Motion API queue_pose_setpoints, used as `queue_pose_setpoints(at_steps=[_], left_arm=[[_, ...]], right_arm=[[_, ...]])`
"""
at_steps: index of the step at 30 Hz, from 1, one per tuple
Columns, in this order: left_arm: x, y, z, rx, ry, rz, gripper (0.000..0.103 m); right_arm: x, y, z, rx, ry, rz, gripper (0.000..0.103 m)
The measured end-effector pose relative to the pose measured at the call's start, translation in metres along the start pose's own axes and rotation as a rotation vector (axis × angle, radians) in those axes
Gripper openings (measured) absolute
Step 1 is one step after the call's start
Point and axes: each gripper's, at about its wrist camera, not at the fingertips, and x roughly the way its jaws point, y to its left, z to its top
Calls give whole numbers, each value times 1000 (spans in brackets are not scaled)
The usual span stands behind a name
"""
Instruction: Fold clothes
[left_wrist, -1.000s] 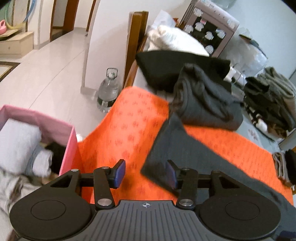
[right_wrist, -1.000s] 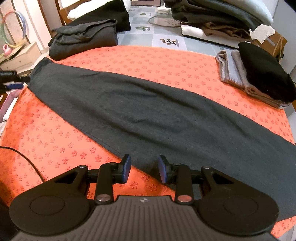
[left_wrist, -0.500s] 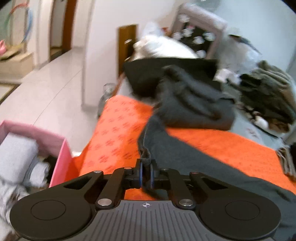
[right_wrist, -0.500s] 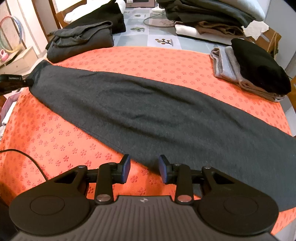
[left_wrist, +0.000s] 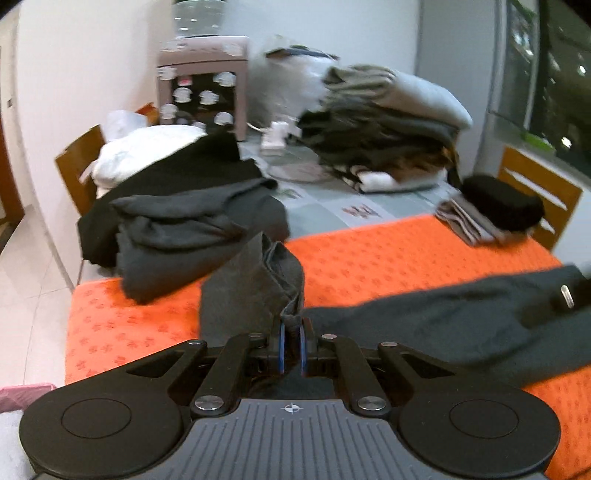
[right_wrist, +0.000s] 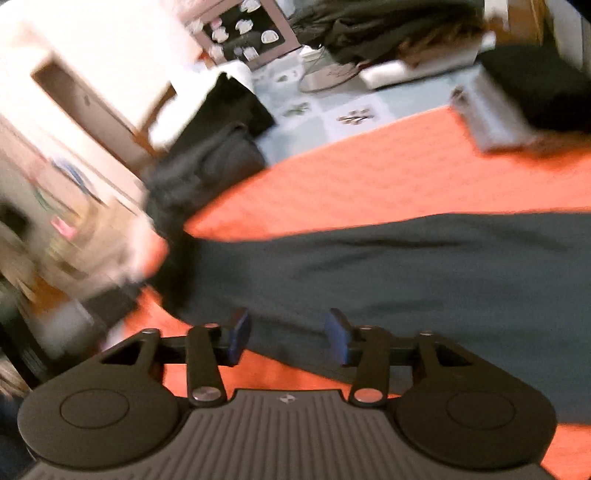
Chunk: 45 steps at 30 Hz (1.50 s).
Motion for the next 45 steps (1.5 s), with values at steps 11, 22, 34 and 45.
queue_pose_setpoints(at_steps=[11,22,34,45], left_arm=[[0,-19,-10,65,32,-50,10],[-16,-38,0,71,20,-152,19],[-48,-54,-20,82,71,-89,61],[-34,-108,-28,124,161,13,63]], right_arm=[[96,43,41,108,137,203,66],[106,36,54,180,101,209,5],[-5,-69,48,307,10,135,5],[-72,-179,36,378,19,99,5]])
